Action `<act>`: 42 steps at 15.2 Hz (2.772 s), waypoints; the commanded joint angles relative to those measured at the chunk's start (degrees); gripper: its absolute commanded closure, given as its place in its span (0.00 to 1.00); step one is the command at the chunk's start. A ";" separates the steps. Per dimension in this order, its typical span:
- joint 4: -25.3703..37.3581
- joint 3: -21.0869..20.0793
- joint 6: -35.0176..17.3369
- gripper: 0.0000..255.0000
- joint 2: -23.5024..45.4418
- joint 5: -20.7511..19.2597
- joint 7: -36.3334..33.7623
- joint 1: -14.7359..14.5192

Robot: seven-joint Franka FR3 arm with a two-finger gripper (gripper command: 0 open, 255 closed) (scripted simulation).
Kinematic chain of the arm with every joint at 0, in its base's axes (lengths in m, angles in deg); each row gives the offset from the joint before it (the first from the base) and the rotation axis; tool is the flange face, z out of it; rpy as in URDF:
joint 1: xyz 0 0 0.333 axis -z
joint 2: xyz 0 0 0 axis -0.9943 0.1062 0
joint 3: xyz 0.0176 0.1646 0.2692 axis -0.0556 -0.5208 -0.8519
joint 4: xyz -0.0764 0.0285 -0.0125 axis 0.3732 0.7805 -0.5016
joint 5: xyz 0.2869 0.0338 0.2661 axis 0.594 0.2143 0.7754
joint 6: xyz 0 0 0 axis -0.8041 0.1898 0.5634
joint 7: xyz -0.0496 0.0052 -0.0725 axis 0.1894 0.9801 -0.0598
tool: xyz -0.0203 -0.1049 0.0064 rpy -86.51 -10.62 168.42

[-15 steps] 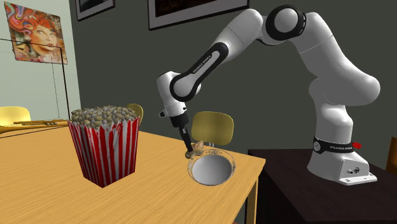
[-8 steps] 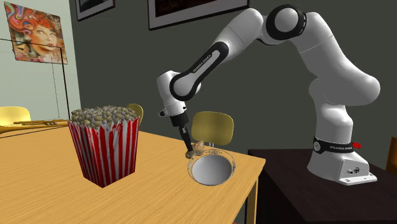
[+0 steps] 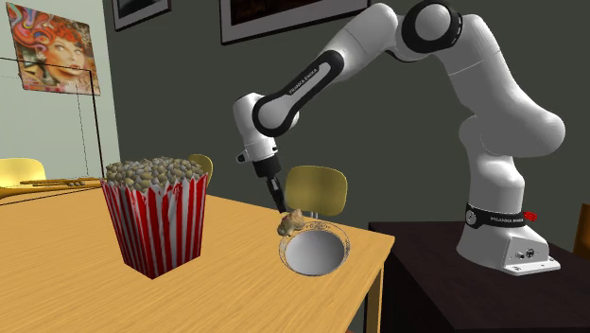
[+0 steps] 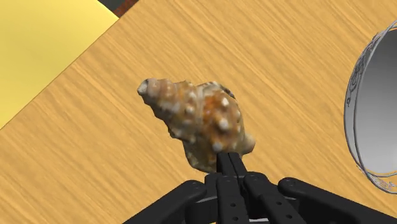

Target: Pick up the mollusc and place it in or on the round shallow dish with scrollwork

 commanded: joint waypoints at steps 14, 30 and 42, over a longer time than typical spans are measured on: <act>-9.25 -10.26 -10.76 0.00 0.79 21.25 41.15 19.01; -9.25 -10.26 -10.76 1.00 0.79 21.25 41.15 19.01; -8.99 -9.82 -4.27 1.00 -5.72 20.05 38.81 18.98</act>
